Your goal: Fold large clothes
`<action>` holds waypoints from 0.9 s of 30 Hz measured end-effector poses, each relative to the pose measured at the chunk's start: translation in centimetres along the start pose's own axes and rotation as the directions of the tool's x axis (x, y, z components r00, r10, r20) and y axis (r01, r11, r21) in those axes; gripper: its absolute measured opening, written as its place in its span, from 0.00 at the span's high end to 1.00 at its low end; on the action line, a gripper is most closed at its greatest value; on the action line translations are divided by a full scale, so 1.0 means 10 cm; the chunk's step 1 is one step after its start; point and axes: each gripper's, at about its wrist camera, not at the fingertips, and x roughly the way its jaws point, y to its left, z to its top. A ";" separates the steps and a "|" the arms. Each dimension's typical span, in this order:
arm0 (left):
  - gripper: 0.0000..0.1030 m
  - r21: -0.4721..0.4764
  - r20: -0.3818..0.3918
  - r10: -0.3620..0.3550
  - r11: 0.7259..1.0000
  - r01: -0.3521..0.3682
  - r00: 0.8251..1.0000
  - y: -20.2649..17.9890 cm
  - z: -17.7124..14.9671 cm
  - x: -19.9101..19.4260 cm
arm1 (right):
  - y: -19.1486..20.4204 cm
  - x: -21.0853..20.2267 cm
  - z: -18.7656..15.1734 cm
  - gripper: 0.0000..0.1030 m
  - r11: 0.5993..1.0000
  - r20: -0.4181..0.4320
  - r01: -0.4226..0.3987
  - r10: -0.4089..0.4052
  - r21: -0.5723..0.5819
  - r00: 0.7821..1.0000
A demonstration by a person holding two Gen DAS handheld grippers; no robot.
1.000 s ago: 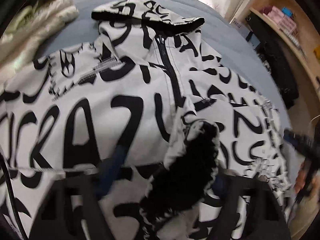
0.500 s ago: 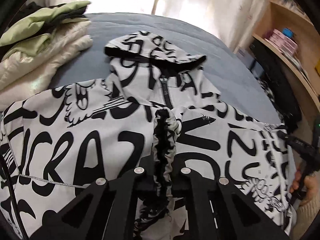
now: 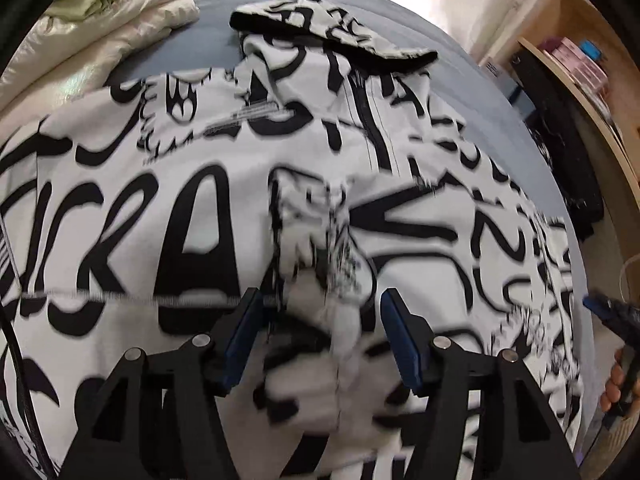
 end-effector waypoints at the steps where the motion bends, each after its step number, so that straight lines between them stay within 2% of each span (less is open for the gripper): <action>1: 0.42 0.003 -0.006 -0.003 1.000 0.003 1.000 0.01 -0.05 0.00 | 0.02 -0.13 -0.19 0.53 0.999 0.003 0.017 -0.017 -0.034 1.000; 4: 0.43 0.008 0.005 -0.012 1.000 0.012 1.000 0.00 -0.15 -0.04 | 0.18 -0.36 -0.64 0.53 0.991 -0.003 0.031 -0.032 -0.132 0.999; 6: 0.50 0.004 0.006 -0.020 1.000 0.020 1.000 -0.03 -0.20 -0.06 | 0.29 -0.38 -0.84 0.53 0.977 -0.019 0.052 -0.057 -0.209 0.998; 9: 0.53 -0.006 0.008 0.000 1.000 0.000 1.000 -0.08 -0.22 -0.05 | 0.49 -0.23 -1.07 0.53 0.912 -0.001 0.171 -0.185 -0.374 0.983; 12: 0.64 -0.015 -0.002 0.015 1.000 -0.015 1.000 -0.11 -0.24 -0.06 | 0.56 0.00 -1.05 0.53 0.864 0.049 0.286 -0.293 -0.414 0.955; 13: 0.71 -0.014 -0.005 0.014 1.000 -0.014 1.000 -0.11 -0.25 -0.06 | 0.54 0.08 -1.03 0.60 0.869 0.060 0.297 -0.298 -0.396 0.953; 14: 0.72 -0.013 -0.006 0.017 1.000 -0.017 1.000 -0.12 -0.25 -0.08 | 0.51 0.11 -1.00 0.71 0.879 0.067 0.300 -0.297 -0.369 0.953; 15: 0.72 -0.016 -0.006 0.017 1.000 -0.017 1.000 -0.11 -0.25 -0.10 | 0.48 0.10 -0.98 0.77 0.892 0.063 0.297 -0.294 -0.340 0.954; 16: 0.73 -0.024 0.001 0.023 0.999 -0.023 1.000 -0.09 -0.26 -0.13 | 0.42 0.02 -0.97 0.79 0.915 0.086 0.280 -0.266 -0.291 0.960; 18: 0.75 -0.042 0.007 0.020 0.999 -0.020 1.000 -0.01 -0.27 -0.14 | 0.34 -0.09 -1.02 0.79 0.933 0.139 0.257 -0.228 -0.253 0.964; 19: 0.76 -0.054 -0.011 0.018 0.998 -0.019 1.000 0.06 -0.29 -0.09 | 0.24 -0.05 -1.09 0.79 0.929 0.134 0.274 -0.247 -0.248 0.960; 21: 0.75 -0.060 -0.009 0.008 0.998 -0.008 1.000 0.14 -0.32 -0.06 | 0.07 0.10 -1.18 0.79 0.922 0.068 0.315 -0.308 -0.224 0.949; 22: 0.74 -0.048 -0.003 0.001 0.999 -0.001 1.000 0.15 -0.34 -0.09 | -0.01 0.08 -1.20 0.79 0.939 0.051 0.279 -0.275 -0.199 0.960; 24: 0.67 -0.015 -0.001 0.035 0.999 -0.035 0.999 0.12 -0.38 -0.17 | -0.09 -0.05 -1.15 0.75 0.963 0.028 0.231 -0.229 -0.139 0.973; 25: 0.57 0.007 0.005 0.058 0.998 -0.058 0.998 0.10 -0.41 -0.22 | -0.12 -0.13 -1.10 0.74 0.972 0.013 0.210 -0.210 -0.108 0.978; 26: 0.52 0.040 0.022 0.082 0.996 -0.083 0.996 0.07 -0.44 -0.30 | -0.12 -0.20 -1.08 0.74 0.977 0.013 0.193 -0.192 -0.090 0.981; 27: 0.52 0.064 0.044 0.092 0.993 -0.095 0.995 0.05 -0.48 -0.39 | -0.10 -0.25 -1.06 0.74 0.980 0.018 0.182 -0.181 -0.081 0.983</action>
